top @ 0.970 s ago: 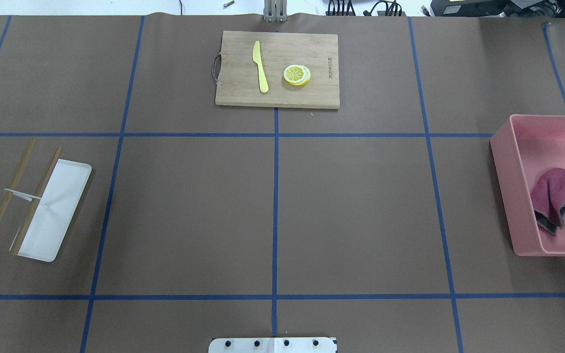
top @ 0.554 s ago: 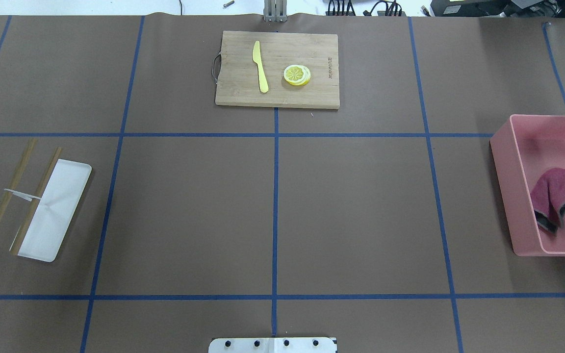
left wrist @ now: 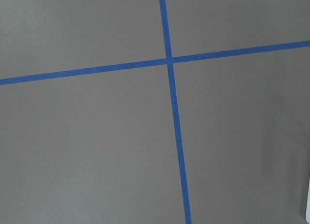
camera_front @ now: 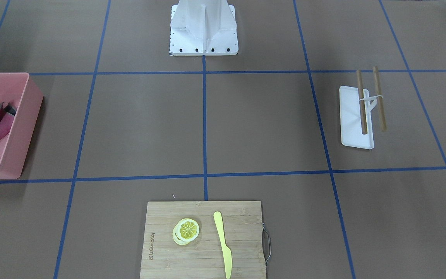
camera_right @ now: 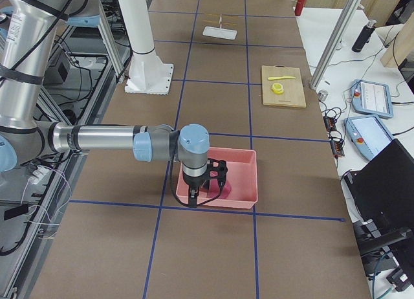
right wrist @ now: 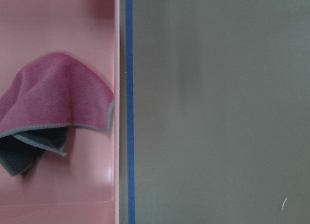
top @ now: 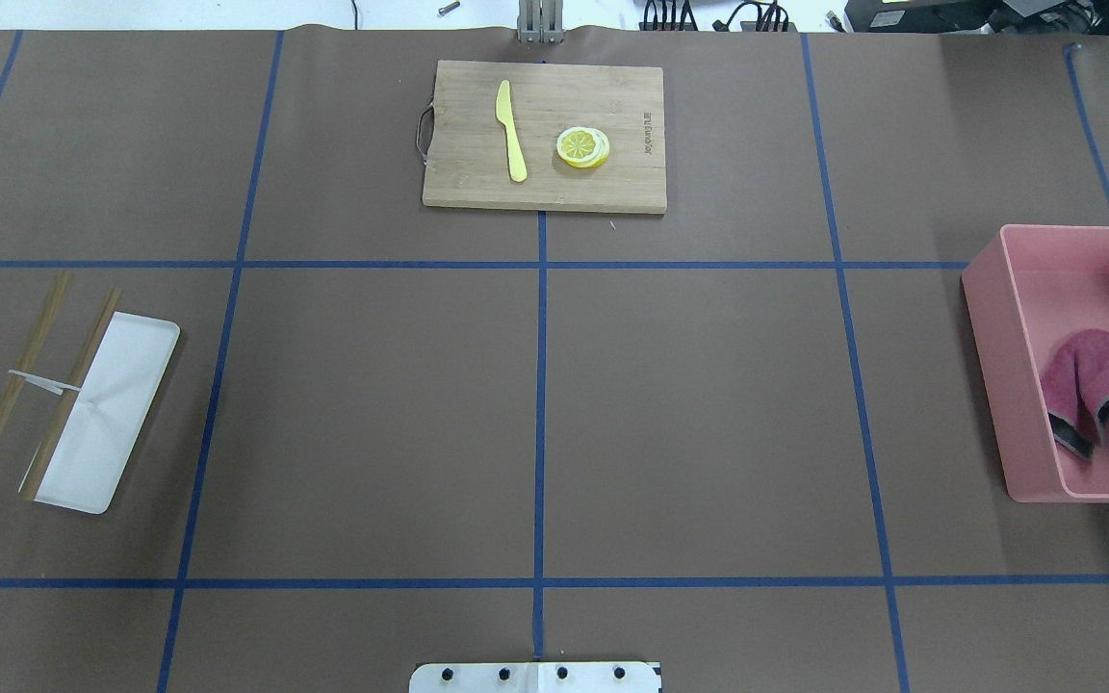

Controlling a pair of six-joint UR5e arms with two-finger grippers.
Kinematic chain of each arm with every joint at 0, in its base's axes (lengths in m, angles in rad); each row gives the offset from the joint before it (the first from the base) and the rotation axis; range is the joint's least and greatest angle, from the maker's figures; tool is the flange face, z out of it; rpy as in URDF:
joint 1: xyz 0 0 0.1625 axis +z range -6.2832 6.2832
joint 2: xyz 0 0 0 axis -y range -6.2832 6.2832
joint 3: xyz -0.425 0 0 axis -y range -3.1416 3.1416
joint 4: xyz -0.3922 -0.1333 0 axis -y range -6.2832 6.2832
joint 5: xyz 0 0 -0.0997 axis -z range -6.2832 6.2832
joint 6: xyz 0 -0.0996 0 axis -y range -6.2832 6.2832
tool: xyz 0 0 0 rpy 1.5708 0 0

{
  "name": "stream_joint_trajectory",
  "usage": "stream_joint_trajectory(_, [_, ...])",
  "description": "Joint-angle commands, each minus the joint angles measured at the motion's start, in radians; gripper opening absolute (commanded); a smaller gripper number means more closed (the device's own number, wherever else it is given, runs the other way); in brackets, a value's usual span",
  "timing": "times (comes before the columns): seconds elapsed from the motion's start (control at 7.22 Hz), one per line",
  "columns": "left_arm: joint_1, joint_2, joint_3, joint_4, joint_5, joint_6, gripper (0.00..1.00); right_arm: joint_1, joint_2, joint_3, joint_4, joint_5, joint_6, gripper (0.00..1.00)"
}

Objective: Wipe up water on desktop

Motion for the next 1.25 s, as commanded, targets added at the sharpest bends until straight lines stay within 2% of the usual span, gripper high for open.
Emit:
stream_joint_trajectory(0.0, [0.0,0.005,0.0,0.002,0.0,0.001,0.99,0.016,-0.008,0.03,-0.002,-0.011,-0.004,1.0])
stream_joint_trajectory(0.28, [0.0,0.005,0.002,0.001,0.0,0.001,0.99,0.016,-0.002,0.044,-0.011,-0.037,-0.005,1.0])
stream_joint_trajectory(1.11, [0.0,0.006,0.002,0.001,0.0,0.003,0.99,0.016,-0.005,0.072,-0.011,-0.02,-0.005,1.0])
